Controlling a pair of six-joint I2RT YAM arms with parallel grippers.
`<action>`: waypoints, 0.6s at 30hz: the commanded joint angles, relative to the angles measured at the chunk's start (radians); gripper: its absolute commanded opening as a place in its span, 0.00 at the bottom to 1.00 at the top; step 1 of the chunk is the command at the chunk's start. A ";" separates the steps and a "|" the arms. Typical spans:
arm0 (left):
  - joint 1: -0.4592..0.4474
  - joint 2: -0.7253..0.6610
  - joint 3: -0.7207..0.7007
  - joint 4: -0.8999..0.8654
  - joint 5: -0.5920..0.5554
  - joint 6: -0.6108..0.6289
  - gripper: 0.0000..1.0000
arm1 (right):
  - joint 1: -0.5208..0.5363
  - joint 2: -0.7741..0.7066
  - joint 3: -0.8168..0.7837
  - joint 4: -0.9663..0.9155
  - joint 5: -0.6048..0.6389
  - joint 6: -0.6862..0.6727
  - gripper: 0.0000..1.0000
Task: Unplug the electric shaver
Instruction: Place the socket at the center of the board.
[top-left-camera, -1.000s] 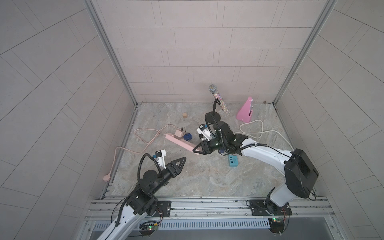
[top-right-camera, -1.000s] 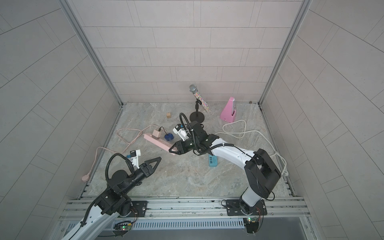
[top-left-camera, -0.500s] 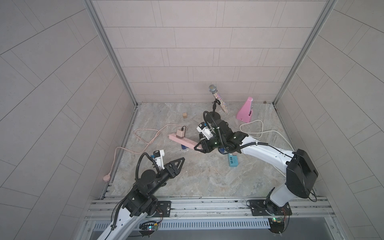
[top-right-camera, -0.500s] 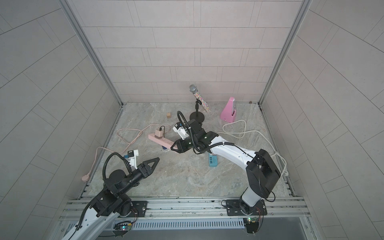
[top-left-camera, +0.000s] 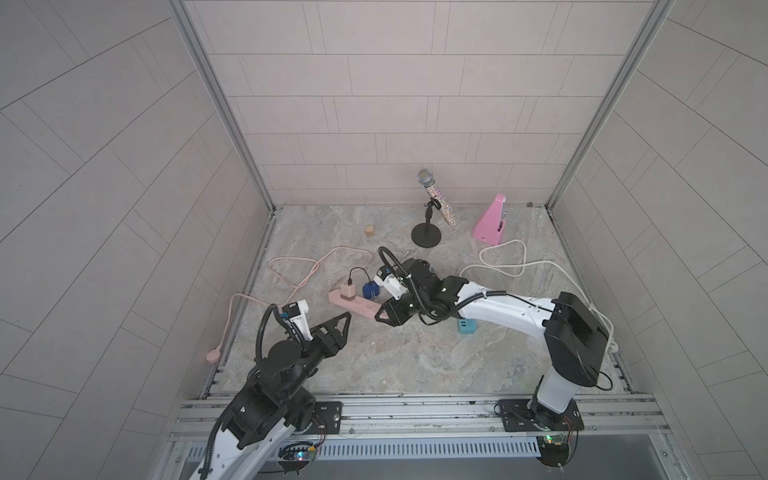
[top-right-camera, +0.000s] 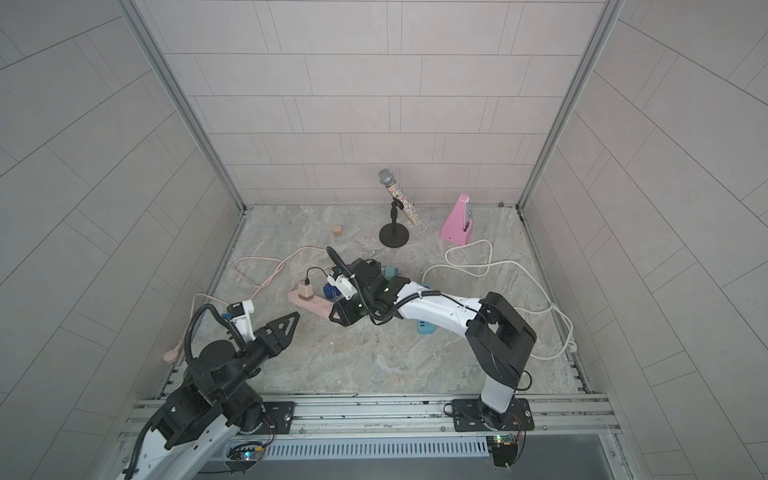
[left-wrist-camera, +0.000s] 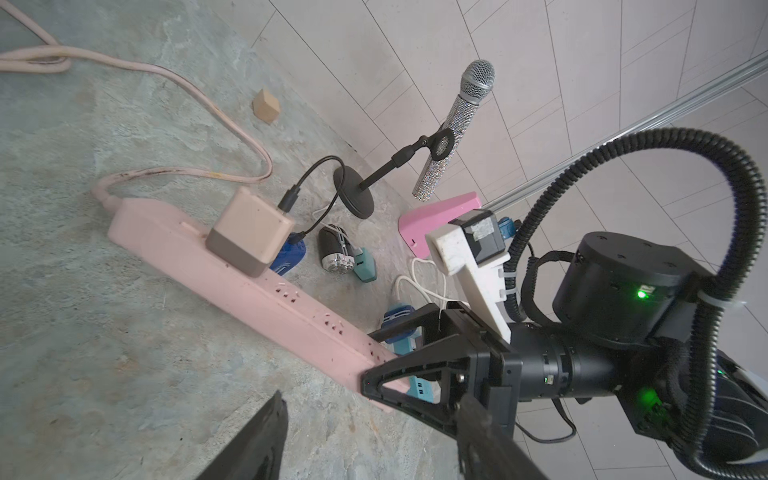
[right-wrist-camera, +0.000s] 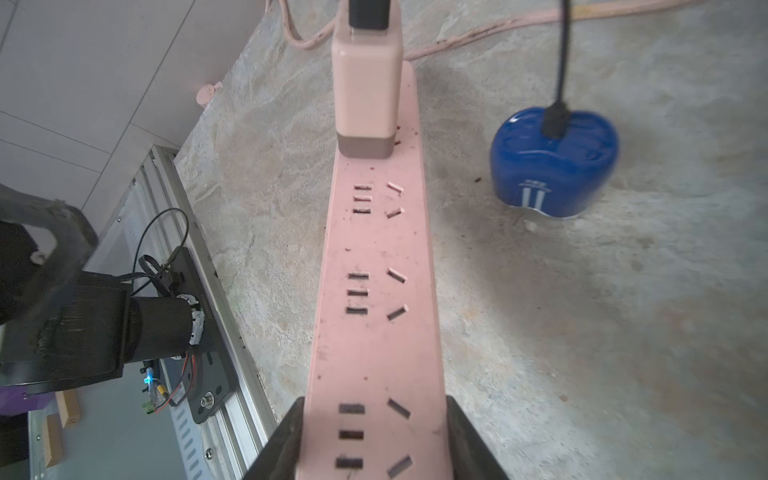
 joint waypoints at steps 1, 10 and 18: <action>0.003 -0.013 0.005 -0.026 -0.031 0.012 0.69 | 0.039 0.024 0.047 0.043 0.060 0.017 0.00; 0.002 -0.016 0.006 -0.041 -0.041 0.018 0.69 | 0.126 0.118 0.075 -0.039 0.295 -0.031 0.01; 0.003 -0.016 0.006 -0.043 -0.047 0.019 0.69 | 0.157 0.157 0.063 -0.051 0.400 -0.036 0.05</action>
